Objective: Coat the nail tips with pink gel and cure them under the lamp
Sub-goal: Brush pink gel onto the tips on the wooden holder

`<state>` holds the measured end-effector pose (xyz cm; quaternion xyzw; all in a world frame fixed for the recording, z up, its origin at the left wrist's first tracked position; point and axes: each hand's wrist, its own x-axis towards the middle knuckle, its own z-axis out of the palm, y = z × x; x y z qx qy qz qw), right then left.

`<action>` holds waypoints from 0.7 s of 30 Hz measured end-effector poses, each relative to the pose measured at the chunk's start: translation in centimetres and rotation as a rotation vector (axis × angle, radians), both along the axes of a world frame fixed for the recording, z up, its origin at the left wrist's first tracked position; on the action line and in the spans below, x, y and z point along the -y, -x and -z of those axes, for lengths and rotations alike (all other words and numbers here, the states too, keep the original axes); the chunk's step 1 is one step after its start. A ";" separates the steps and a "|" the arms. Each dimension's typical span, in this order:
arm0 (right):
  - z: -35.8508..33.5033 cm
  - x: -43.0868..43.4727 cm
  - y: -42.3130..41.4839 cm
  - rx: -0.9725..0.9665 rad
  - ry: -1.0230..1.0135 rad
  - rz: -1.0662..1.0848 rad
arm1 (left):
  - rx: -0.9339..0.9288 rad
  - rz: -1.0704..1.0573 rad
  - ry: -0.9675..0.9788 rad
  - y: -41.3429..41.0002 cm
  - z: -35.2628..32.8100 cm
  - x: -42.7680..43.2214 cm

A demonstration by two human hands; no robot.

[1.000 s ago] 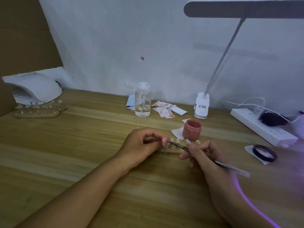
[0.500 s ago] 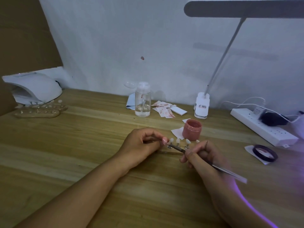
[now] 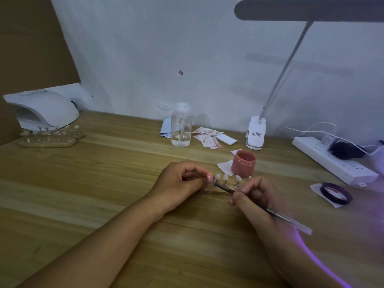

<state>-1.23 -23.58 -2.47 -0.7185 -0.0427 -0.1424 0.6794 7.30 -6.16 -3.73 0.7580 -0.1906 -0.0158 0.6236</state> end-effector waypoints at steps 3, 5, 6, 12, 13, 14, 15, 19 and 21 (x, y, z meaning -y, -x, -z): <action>-0.1 0.1 -0.1 0.011 -0.016 0.002 | 0.012 0.005 0.002 0.0 0.0 0.0; -0.1 0.0 -0.1 0.011 -0.012 0.002 | 0.017 0.009 -0.002 0.1 0.0 0.0; -0.2 0.0 -0.1 0.011 -0.003 0.004 | 0.019 0.009 -0.002 0.0 0.0 0.0; -0.2 0.1 -0.1 -0.020 -0.025 0.030 | 0.020 0.006 0.001 -0.1 0.1 0.0; -0.2 0.1 -0.1 -0.025 -0.024 0.033 | 0.018 0.005 0.006 -0.1 0.1 0.0; -0.2 0.1 -0.1 -0.028 -0.026 0.036 | 0.015 0.003 0.009 -0.1 0.1 0.0; -0.3 0.1 -0.1 -0.028 -0.029 0.039 | 0.014 0.001 0.008 -0.1 0.1 0.0; -0.4 0.0 -0.1 -0.022 -0.031 0.015 | 0.014 0.004 0.004 0.0 0.0 0.0; -0.4 0.0 -0.1 -0.016 -0.024 0.004 | 0.016 0.006 0.003 0.0 0.0 0.0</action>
